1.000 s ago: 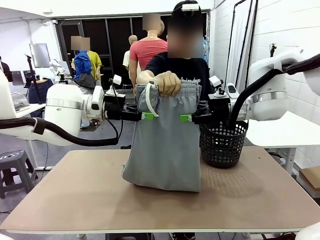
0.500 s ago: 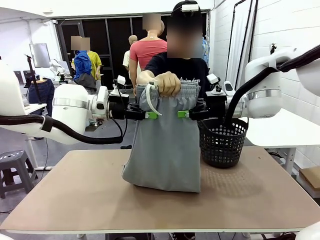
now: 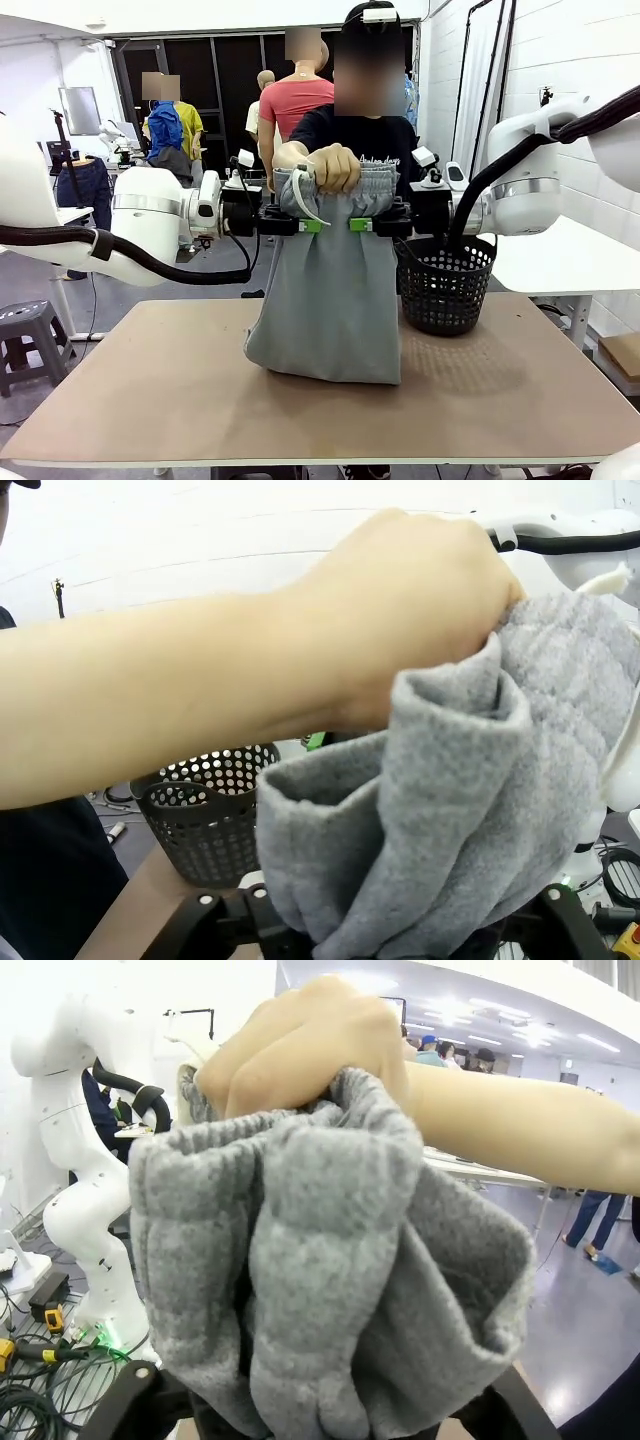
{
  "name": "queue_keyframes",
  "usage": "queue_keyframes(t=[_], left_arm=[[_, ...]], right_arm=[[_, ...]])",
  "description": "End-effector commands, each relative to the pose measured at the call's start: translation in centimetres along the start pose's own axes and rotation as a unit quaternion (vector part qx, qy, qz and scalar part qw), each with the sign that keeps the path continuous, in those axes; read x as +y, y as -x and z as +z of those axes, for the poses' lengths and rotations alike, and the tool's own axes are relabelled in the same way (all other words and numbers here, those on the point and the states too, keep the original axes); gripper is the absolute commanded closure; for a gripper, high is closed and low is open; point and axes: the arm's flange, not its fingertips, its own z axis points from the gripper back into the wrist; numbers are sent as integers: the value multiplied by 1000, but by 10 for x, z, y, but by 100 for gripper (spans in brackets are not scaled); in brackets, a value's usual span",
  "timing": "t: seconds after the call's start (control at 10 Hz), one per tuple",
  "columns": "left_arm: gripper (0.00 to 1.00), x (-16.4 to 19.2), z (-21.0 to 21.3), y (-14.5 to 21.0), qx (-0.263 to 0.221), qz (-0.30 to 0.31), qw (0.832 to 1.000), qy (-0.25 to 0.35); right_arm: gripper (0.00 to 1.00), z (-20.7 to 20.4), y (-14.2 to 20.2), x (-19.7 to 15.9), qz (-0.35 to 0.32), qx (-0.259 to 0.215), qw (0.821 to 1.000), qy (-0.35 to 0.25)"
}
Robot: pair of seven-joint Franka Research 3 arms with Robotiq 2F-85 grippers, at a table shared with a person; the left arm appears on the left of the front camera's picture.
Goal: Fold the training pants.
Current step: Release the ends of the Training pants and then grab the overlapped ends.
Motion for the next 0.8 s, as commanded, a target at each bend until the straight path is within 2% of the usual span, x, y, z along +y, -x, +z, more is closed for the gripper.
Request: queue_keyframes(t=[0.0,0.1,0.2,0.7], left_arm=[[75,3,0,4,-10,-9,1000,-11],[95,3,0,3,-17,-9,1000,-11],[100,3,1,3,-18,-10,1000,-12],[100,4,1,6,-28,6,1000,-12]], right_arm=[[79,0,-5,-4,-7,-8,1000,-7],[99,1,-5,-4,-9,-6,1000,-8],[100,2,-5,-4,-11,-3,1000,-10],[100,-4,-7,-3,-14,23,999,-35]])
